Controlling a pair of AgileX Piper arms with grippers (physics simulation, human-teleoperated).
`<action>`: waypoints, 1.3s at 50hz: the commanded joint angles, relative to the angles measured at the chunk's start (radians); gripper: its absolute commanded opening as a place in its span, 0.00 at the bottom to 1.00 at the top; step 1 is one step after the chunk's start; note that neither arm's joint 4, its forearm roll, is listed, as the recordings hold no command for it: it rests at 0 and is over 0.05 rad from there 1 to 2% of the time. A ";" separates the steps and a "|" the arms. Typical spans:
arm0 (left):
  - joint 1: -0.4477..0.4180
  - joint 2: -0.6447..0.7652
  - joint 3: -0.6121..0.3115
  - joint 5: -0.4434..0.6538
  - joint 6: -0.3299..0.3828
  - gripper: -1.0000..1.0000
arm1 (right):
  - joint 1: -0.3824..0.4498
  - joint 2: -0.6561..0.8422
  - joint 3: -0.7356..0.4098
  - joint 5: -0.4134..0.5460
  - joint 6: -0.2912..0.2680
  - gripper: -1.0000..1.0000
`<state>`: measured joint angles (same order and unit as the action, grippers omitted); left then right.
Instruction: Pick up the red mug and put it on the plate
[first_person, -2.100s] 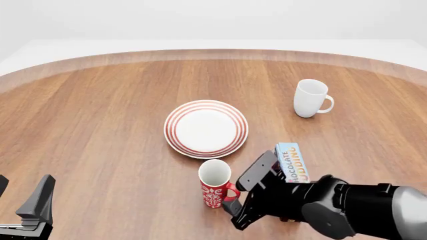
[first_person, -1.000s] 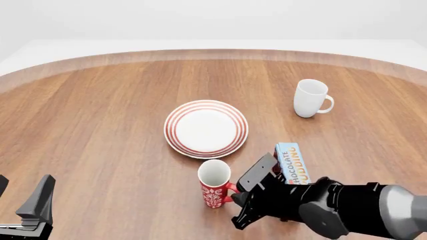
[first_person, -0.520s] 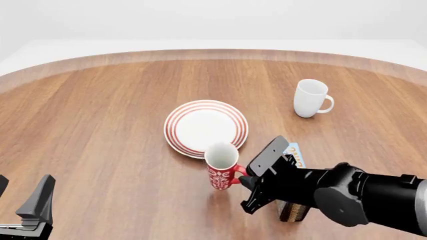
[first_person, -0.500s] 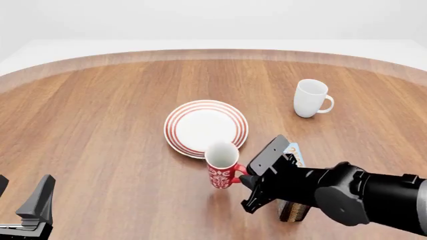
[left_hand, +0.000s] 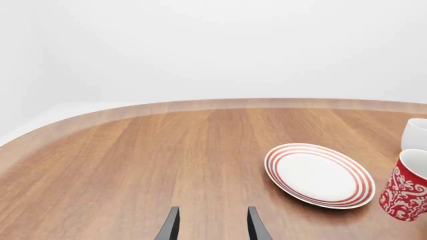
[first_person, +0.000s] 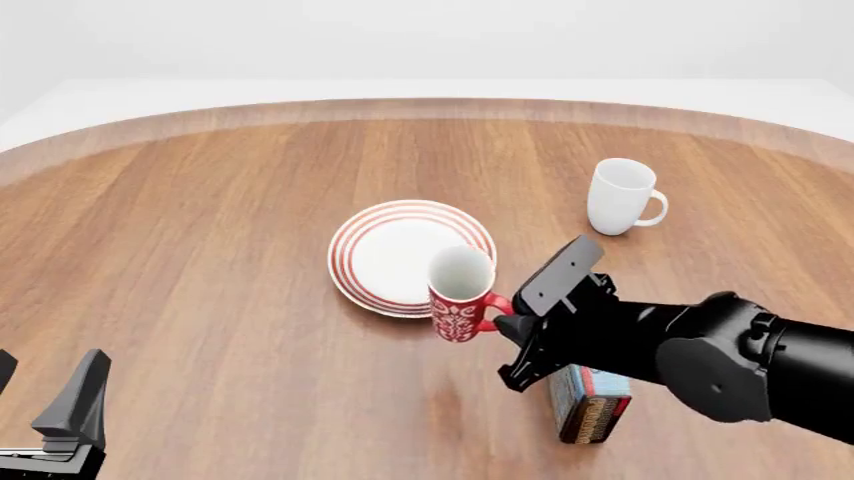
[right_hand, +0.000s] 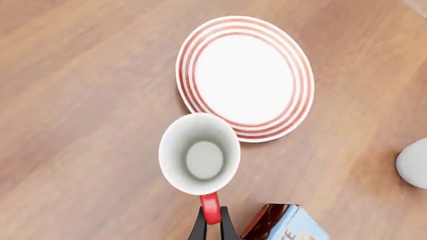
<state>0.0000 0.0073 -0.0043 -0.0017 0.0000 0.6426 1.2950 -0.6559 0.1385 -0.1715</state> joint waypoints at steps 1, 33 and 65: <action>0.000 0.000 0.000 0.000 0.000 1.00 | -0.026 0.031 -0.054 0.000 -0.021 0.00; 0.000 0.000 0.000 0.000 0.000 1.00 | -0.046 0.216 -0.230 -0.075 -0.079 0.00; 0.000 0.000 0.000 0.000 0.000 1.00 | -0.059 0.384 -0.301 -0.237 -0.097 0.00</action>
<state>0.0000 0.0073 -0.0043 -0.0017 0.0000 0.5945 1.6346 -0.9317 -0.0512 -0.2679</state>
